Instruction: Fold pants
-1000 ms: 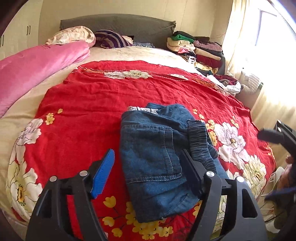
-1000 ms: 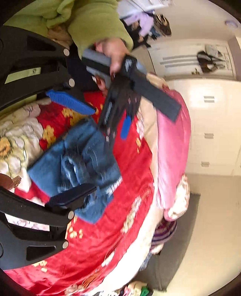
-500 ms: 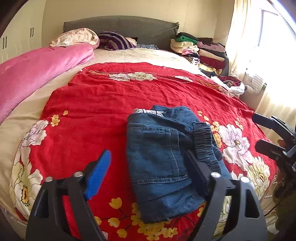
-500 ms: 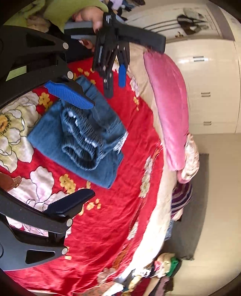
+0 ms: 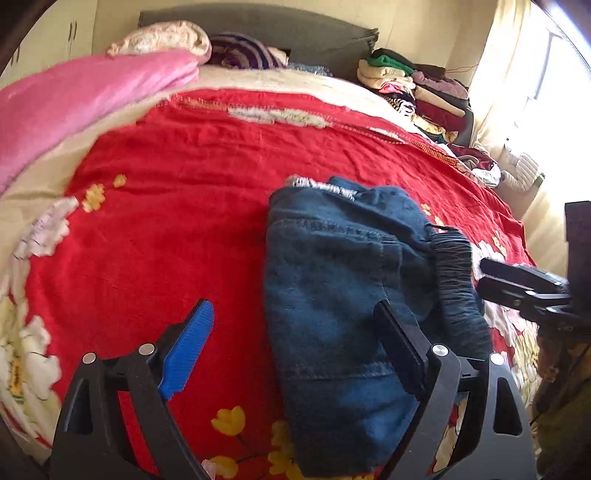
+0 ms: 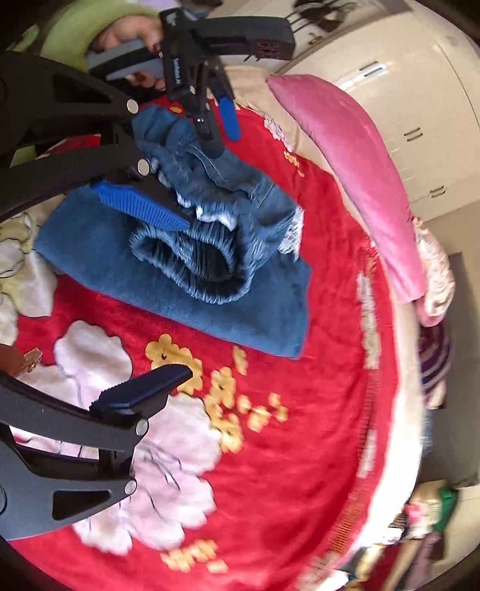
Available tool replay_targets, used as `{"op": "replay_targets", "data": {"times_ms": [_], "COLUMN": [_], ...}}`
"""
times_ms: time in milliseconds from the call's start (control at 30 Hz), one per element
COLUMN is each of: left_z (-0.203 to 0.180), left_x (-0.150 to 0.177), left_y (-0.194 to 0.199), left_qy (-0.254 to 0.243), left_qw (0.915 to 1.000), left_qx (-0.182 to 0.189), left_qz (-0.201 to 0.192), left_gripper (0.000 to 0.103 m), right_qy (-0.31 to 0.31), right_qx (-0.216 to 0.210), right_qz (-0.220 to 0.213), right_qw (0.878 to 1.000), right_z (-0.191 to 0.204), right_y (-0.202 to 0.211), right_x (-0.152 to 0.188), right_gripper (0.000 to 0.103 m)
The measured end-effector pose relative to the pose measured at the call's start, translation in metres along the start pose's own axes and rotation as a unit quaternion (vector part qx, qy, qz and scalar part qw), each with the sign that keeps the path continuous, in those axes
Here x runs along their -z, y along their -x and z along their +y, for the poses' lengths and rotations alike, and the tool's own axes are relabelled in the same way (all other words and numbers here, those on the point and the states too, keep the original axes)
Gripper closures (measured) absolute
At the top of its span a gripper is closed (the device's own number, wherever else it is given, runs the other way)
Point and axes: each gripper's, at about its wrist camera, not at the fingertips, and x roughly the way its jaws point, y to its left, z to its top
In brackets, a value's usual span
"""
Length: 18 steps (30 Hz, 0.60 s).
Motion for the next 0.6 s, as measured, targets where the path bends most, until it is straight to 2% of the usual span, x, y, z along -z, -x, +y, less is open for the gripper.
{"op": "replay_targets", "data": {"times_ms": [133,233,300,367,400,433,467,600], "left_z": [0.006,0.006,0.004,-0.001,-0.003,-0.006,-0.009,-0.012], "left_x": [-0.003,-0.006,-0.008,-0.009,-0.010,-0.010,-0.011,-0.016], "left_y": [-0.014,-0.021,-0.024,-0.027,-0.027,-0.027,-0.026,-0.015], "left_qy": [0.019,0.022,0.022,0.021,0.019,0.015,0.012,0.010], "left_qw": [0.9997,0.9994,0.9992,0.9986,0.9985,0.9986,0.9987,0.9988], "left_qx": [0.016,0.025,0.032,0.047,0.051,0.050,0.050,0.046], "left_qz": [0.006,0.008,0.008,0.011,0.011,0.010,0.008,-0.008], "left_gripper": [0.016,0.017,0.027,0.046,0.049,0.056,0.062,0.074], "right_qy": [-0.028,-0.026,-0.020,-0.013,-0.010,-0.005,-0.003,0.024], "right_qx": [-0.037,-0.055,-0.061,-0.065,-0.067,-0.082,-0.098,-0.084], "right_qz": [0.028,0.033,0.031,0.031,0.030,0.032,0.034,0.011], "right_qw": [0.999,0.998,0.997,0.997,0.997,0.996,0.995,0.996], "right_z": [-0.009,-0.009,-0.008,-0.005,-0.004,-0.002,0.003,0.016], "right_y": [-0.026,-0.037,-0.041,-0.045,-0.046,-0.047,-0.046,-0.035], "right_x": [-0.003,-0.004,-0.006,-0.007,-0.008,-0.008,-0.009,-0.015], "right_gripper": [0.038,0.036,0.036,0.039,0.052,0.070,0.073,0.084]}}
